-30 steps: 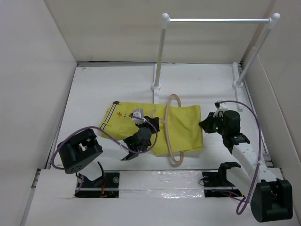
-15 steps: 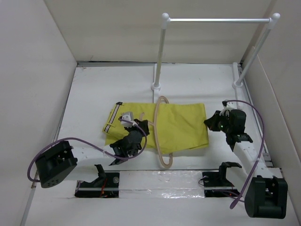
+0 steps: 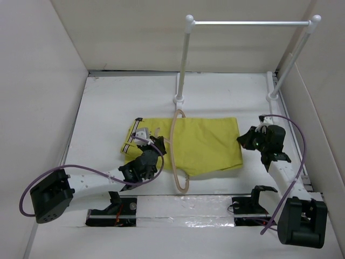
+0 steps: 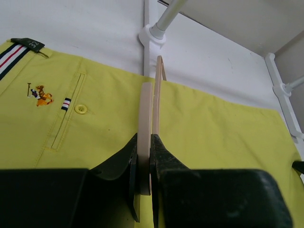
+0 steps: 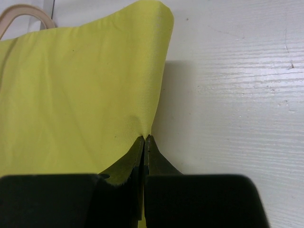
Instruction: Place the trousers on the hanger
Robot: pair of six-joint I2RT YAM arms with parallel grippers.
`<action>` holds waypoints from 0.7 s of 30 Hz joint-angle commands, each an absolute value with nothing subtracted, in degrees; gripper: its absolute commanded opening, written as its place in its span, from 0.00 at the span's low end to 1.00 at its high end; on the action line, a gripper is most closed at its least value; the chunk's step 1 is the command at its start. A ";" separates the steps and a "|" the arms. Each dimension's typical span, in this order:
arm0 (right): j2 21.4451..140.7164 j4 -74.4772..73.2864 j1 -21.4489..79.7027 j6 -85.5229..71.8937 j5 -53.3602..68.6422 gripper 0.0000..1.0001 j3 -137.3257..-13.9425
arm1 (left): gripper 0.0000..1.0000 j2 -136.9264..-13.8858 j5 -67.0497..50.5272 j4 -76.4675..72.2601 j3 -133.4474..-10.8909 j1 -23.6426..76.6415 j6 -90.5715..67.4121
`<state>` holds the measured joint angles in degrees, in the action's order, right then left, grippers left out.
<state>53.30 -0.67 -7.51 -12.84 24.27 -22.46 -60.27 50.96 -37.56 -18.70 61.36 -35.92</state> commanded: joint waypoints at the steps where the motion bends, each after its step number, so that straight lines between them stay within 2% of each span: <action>1: 53.52 5.27 -8.61 -11.95 23.55 0.00 -24.61 | 0.00 -59.41 52.57 -41.03 -20.21 60.56 -29.45; 6: 54.75 6.15 -8.61 -12.57 23.03 0.00 -23.91 | 0.00 -61.78 49.22 -43.07 -23.81 60.56 -27.60; 12: 56.16 6.50 -8.61 -12.83 21.01 0.00 -23.73 | 0.00 -62.67 53.96 -45.08 -28.47 62.75 -20.67; 18: 55.37 6.33 -8.61 -12.83 22.41 0.00 -23.99 | 0.00 -61.09 48.08 -43.16 -31.99 62.75 -20.91; 21: 52.57 4.93 -8.61 -12.22 23.99 0.09 -25.04 | 0.00 -60.12 46.32 -42.02 -34.10 62.75 -21.97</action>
<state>55.64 1.21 -7.55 -13.08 24.21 -22.46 -63.42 47.00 -38.33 -29.34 62.89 -22.52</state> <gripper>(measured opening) 0.080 0.057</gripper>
